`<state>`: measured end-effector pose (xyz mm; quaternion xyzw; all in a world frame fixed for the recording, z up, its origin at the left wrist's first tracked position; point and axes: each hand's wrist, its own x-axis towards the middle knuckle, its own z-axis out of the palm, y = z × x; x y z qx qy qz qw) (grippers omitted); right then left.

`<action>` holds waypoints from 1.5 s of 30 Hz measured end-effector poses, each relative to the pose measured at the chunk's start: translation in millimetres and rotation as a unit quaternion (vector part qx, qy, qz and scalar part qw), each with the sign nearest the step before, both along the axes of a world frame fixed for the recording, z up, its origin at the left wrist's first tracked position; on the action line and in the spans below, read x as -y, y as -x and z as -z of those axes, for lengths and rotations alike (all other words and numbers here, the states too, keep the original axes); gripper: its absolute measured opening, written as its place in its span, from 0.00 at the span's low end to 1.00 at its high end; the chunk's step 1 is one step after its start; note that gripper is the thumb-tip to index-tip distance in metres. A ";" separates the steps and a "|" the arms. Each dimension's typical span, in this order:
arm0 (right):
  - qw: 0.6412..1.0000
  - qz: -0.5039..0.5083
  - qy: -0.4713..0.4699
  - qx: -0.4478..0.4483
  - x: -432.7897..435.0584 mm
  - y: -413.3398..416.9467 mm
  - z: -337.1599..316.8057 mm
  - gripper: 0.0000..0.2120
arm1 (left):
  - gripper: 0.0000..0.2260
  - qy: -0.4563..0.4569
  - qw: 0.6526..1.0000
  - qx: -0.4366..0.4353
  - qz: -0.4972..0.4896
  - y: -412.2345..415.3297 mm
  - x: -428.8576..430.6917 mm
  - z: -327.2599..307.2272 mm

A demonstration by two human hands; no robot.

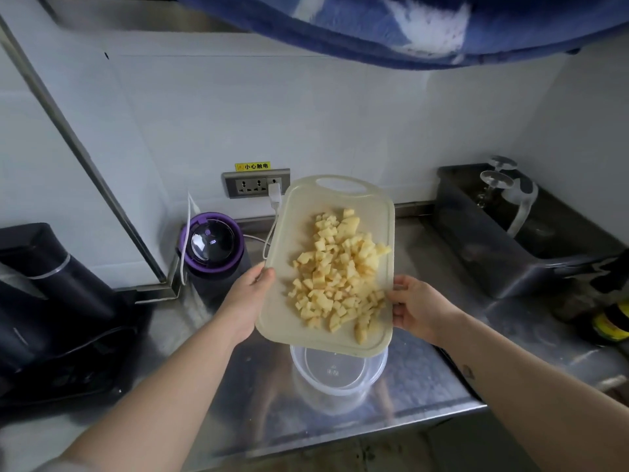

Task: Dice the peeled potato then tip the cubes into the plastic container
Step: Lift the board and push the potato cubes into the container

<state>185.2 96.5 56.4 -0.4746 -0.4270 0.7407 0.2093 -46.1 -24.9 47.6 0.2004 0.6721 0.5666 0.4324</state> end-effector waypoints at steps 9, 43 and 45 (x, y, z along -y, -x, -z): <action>0.994 0.104 0.000 -0.043 14.1 12.8 23.6 0.13 | 0.12 0.014 0.980 0.187 -0.063 -23.4 9.4 19.4; 0.811 -0.178 -0.386 0.401 -36.6 36.7 21.0 0.20 | 0.23 0.012 0.973 0.182 -0.142 -13.8 15.8 46.0; 0.812 -0.181 -0.376 0.409 -36.0 39.6 24.7 0.19 | 0.22 0.010 0.972 0.184 -0.143 -14.6 16.3 46.4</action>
